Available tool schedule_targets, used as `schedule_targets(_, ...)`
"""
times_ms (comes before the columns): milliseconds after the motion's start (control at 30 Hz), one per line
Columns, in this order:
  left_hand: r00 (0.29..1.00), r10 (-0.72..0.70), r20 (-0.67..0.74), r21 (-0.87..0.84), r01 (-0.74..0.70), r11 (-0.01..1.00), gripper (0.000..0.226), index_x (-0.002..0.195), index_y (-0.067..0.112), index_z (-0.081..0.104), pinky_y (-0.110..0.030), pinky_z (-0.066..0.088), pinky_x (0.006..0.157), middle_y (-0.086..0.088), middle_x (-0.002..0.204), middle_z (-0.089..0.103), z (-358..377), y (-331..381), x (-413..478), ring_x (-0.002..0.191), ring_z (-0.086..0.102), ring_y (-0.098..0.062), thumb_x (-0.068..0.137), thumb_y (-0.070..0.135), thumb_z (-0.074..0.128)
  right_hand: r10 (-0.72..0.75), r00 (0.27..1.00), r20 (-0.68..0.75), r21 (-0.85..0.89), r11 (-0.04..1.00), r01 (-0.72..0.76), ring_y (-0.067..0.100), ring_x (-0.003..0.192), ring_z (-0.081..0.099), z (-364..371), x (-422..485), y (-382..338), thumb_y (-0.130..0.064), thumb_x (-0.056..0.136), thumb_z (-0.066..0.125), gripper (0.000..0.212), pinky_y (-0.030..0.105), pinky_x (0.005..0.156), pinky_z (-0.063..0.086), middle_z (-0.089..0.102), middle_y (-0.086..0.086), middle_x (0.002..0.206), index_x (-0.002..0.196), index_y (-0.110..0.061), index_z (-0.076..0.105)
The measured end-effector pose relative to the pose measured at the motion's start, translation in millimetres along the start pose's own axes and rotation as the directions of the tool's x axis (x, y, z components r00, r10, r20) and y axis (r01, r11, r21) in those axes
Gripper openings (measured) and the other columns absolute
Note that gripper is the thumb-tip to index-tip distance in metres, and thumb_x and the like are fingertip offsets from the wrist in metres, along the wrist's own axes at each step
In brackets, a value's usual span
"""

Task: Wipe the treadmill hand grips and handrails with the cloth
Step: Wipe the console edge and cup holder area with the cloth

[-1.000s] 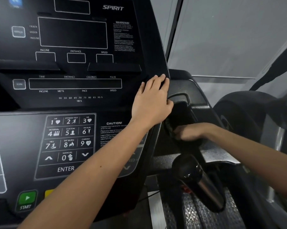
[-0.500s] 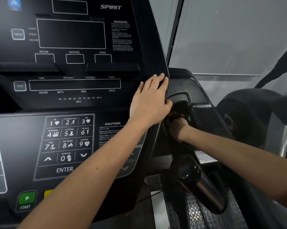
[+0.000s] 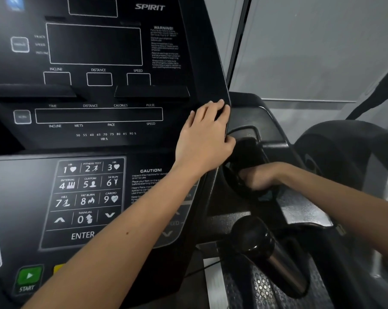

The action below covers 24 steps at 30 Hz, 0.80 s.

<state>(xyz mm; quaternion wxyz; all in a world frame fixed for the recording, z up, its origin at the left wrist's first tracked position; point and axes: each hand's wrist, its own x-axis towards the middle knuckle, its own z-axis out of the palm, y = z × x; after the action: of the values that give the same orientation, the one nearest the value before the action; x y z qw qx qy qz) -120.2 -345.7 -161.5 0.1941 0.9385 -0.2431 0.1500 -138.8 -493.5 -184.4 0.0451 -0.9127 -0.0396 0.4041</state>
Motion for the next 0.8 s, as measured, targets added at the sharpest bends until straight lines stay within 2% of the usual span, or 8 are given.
schedule_targets(67, 1.000, -0.001, 0.001, 0.003, 0.001, 1.000, 0.061, 0.147, 0.019, 0.023, -0.035, 0.010, 0.116, 0.005, 0.154, 0.019, 0, 0, 0, 0.143, 0.010, -0.012, 0.092, 0.032, 0.044, 0.022, 1.000, 0.018, -0.110, 0.994, -0.020, 0.016, 0.071, 0.051, 3, 2, -3, 0.005, 0.091, 0.040, 0.030, 0.012, 0.045, 0.039, 0.057, 0.008, 0.090, 0.120, 0.007, 0.049)
schedule_targets(167, 1.000, -0.003, 0.002, 0.006, 0.003, 1.000, 0.060, 0.147, 0.019, 0.023, -0.036, 0.011, 0.116, 0.005, 0.154, 0.019, 0, 0, -1, 0.143, 0.010, -0.012, 0.092, 0.033, 0.044, 0.075, 0.997, -0.008, -0.234, 0.969, -0.075, 0.029, 0.102, 0.055, 11, 7, -5, 0.005, 0.091, 0.043, 0.031, 0.013, 0.046, 0.043, 0.056, 0.015, 0.111, 0.122, -0.003, 0.044)
schedule_targets(233, 1.000, -0.003, 0.011, 0.009, 0.003, 1.000, 0.060, 0.147, 0.019, 0.022, -0.036, 0.011, 0.116, 0.005, 0.154, 0.018, -1, 1, -1, 0.143, 0.009, -0.012, 0.093, 0.033, 0.043, 0.080, 0.990, -0.112, -0.321, 0.940, -0.112, 0.028, 0.130, 0.040, 19, 18, -6, -0.003, 0.094, 0.042, 0.047, 0.027, 0.085, 0.050, 0.039, 0.014, 0.141, 0.140, -0.006, 0.030)
schedule_targets(300, 1.000, -0.001, 0.014, 0.015, 0.001, 1.000, 0.060, 0.148, 0.019, 0.020, -0.036, 0.011, 0.116, 0.005, 0.155, 0.018, -1, 1, -2, 0.144, 0.009, -0.013, 0.093, 0.033, 0.043, 0.081, 0.975, -0.206, -0.412, 0.897, -0.162, 0.024, 0.140, 0.025, 26, 28, -10, -0.009, 0.099, 0.033, 0.049, 0.037, 0.106, 0.032, 0.025, 0.010, 0.152, 0.146, -0.010, 0.020)
schedule_targets(567, 1.000, 0.005, 0.028, 0.005, -0.005, 1.000, 0.060, 0.148, 0.019, 0.019, -0.036, 0.010, 0.116, 0.004, 0.156, 0.016, -2, -1, -3, 0.144, 0.007, -0.012, 0.094, 0.033, 0.042, 0.113, 0.976, -0.187, -0.397, 0.900, -0.180, 0.028, 0.131, 0.040, 9, 17, -33, -0.012, 0.096, 0.041, 0.041, 0.031, 0.101, 0.036, 0.041, 0.014, 0.143, 0.136, -0.001, 0.040)
schedule_targets(633, 0.999, 0.004, 0.033, 0.003, -0.004, 1.000, 0.061, 0.148, 0.019, 0.019, -0.036, 0.009, 0.116, 0.004, 0.156, 0.015, -2, -1, -3, 0.144, 0.007, -0.012, 0.094, 0.033, 0.041, 0.081, 0.994, -0.074, -0.325, 0.940, -0.101, 0.027, 0.107, 0.054, -1, 8, -31, -0.007, 0.097, 0.032, 0.028, 0.026, 0.087, 0.040, 0.056, 0.019, 0.116, 0.103, 0.000, 0.059)
schedule_targets(700, 1.000, 0.004, 0.030, 0.001, -0.004, 1.000, 0.060, 0.148, 0.019, 0.018, -0.036, 0.008, 0.117, 0.004, 0.156, 0.015, -1, -1, -3, 0.144, 0.006, -0.012, 0.094, 0.033, 0.041, 0.075, 0.996, -0.039, -0.197, 0.977, -0.081, 0.014, 0.070, 0.048, -8, -1, -22, -0.007, 0.098, 0.029, 0.033, 0.016, 0.060, 0.038, 0.051, 0.006, 0.079, 0.073, -0.009, 0.051)
schedule_targets(800, 1.000, 0.005, 0.024, 0.002, -0.005, 1.000, 0.060, 0.148, 0.019, 0.019, -0.036, 0.008, 0.116, 0.004, 0.155, 0.016, -1, -1, -2, 0.144, 0.007, -0.012, 0.094, 0.032, 0.041, 0.042, 0.993, -0.112, 0.027, 0.999, -0.039, 0.006, 0.070, 0.047, -6, -6, -5, -0.006, 0.096, 0.034, 0.027, 0.011, 0.058, 0.038, 0.055, 0.000, 0.088, 0.112, -0.001, 0.055)
